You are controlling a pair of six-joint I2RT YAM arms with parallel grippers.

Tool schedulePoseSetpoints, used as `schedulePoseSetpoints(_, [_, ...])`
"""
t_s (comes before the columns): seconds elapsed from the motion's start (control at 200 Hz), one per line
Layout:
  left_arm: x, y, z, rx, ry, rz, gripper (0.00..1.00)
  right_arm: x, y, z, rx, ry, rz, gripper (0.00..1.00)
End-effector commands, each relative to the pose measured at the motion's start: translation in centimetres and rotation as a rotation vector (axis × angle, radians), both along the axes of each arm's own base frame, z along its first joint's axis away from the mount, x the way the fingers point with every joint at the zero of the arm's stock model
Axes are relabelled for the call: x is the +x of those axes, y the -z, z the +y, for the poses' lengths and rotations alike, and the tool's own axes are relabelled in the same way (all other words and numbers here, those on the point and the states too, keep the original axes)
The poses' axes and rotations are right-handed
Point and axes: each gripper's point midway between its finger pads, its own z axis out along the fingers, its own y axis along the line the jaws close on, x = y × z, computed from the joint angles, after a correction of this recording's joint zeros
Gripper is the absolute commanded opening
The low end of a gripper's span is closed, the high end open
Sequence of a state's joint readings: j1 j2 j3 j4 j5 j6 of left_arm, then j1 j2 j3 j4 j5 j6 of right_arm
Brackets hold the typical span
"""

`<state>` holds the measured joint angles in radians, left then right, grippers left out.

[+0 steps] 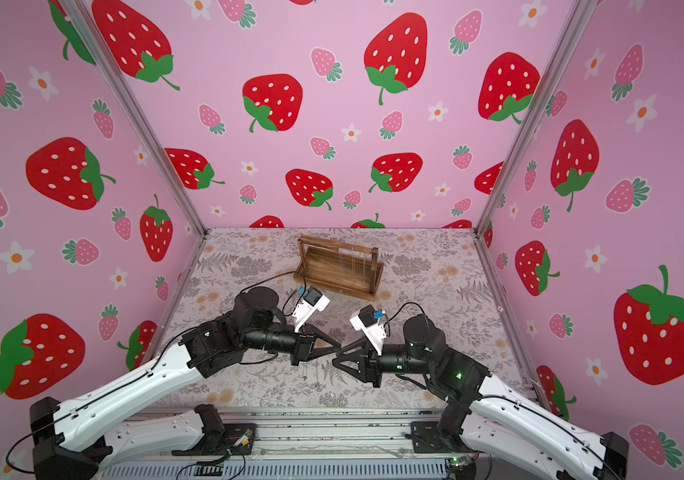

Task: Take the necklace off the jewelry display stand
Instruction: Place the necklace at the center of the board.

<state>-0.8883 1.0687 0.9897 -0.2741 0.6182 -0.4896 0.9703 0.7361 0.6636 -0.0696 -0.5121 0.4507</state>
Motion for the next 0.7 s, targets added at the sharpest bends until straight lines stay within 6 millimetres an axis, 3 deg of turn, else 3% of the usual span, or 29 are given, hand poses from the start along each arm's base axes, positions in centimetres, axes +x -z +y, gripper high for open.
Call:
schedulePoseSetpoints(0.0, [0.4,-1.0,0.0,-0.010,-0.008,-0.040,0.00,-0.4,-1.2,-0.1,0.045,-0.011,-0.029,0.24])
schedulePoseSetpoints(0.235, [0.3,-1.1,0.1,-0.016,-0.008,-0.037,0.00,0.2,-1.0,-0.4,0.021,0.031,-0.034,0.00])
schedulePoseSetpoints(0.545, [-0.2,-2.1,0.7,-0.031,-0.009,-0.056,0.00,0.8,-0.2,-0.7,-0.011,0.072,-0.035,0.00])
schedulePoseSetpoints(0.63, [-0.3,-2.3,0.8,-0.032,-0.008,-0.059,0.00,0.8,-0.2,-0.8,-0.011,0.073,-0.038,0.20])
schedulePoseSetpoints(0.695, [-0.3,-2.4,0.8,-0.035,-0.006,-0.058,0.00,0.8,-0.2,-0.8,-0.011,0.072,-0.041,0.27])
